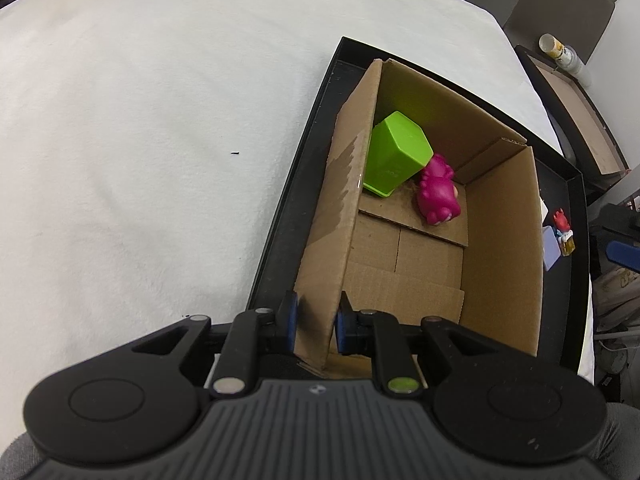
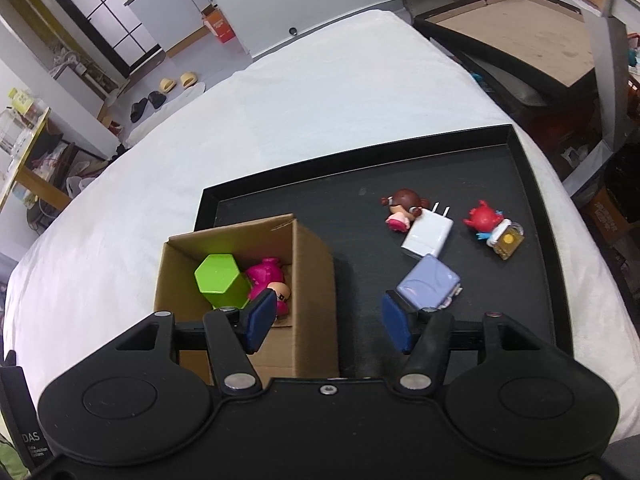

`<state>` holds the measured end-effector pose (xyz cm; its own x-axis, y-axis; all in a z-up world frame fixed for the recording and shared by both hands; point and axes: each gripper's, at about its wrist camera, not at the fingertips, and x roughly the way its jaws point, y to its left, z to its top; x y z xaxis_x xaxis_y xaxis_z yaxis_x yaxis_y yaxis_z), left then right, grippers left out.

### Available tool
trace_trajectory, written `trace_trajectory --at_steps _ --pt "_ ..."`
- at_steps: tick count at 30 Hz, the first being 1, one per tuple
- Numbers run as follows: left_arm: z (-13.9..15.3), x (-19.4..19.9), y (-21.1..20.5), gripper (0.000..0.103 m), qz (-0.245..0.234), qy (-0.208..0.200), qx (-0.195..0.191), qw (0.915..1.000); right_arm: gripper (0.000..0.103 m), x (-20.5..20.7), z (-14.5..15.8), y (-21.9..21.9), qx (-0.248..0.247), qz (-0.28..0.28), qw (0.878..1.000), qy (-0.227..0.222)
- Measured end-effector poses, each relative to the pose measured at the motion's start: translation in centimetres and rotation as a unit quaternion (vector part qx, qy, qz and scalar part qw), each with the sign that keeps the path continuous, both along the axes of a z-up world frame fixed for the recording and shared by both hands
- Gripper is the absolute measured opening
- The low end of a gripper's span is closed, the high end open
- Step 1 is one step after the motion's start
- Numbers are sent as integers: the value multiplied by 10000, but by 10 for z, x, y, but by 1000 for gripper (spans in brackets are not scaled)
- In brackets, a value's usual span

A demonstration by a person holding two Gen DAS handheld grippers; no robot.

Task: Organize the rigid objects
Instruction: 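Move the open right tool to the lavender cube and grasp it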

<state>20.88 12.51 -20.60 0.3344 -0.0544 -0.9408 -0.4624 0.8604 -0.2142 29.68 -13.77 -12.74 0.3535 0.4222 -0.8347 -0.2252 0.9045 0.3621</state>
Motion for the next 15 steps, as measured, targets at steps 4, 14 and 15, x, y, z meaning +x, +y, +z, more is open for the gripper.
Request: trace_trajectory --at_steps 4,14,15 --pt "0 0 -1 17 21 21 13 10000 59 3 -1 -16 62 -130 9999 8" --pt "0 1 -1 17 79 48 50 9999 62 14 -18 -46 166 -411 9989 178" --pt "0 1 -1 17 84 40 52 9999 65 14 -20 -48 173 -436 9987 195"
